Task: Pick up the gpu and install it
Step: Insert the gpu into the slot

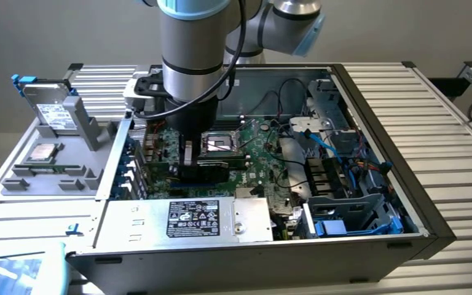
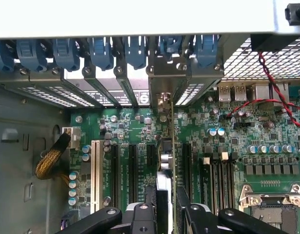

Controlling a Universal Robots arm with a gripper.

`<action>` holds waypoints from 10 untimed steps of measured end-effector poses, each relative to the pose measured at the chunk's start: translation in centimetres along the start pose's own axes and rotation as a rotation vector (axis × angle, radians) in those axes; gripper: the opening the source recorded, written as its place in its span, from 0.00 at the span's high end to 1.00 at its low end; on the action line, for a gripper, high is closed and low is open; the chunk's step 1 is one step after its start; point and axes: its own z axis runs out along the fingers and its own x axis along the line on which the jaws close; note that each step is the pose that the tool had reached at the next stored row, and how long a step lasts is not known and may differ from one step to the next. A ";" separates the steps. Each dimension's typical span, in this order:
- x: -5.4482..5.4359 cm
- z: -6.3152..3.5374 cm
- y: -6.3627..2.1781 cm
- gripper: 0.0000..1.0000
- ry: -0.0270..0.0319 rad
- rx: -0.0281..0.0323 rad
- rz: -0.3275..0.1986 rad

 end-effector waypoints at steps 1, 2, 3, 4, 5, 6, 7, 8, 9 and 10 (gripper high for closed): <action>0.0 0.00 -0.01 0.73 0.0000 -0.0003 0.000; -0.1 0.00 -0.01 0.73 0.0000 -0.0006 0.000; -0.1 -0.01 0.00 0.73 0.0000 -0.0007 0.001; -0.1 0.00 0.00 0.73 0.0000 -0.0007 0.001; -0.1 0.00 0.01 0.73 0.0000 -0.0007 0.001; -0.1 0.00 0.01 0.73 0.0000 -0.0008 0.001; -0.1 0.01 0.01 0.73 0.0001 -0.0008 0.001; -0.1 0.04 0.04 0.73 0.0003 -0.0009 0.001; -0.1 0.08 0.08 0.73 0.0004 -0.0011 0.001; -0.1 0.13 0.13 0.73 0.0005 -0.0009 0.001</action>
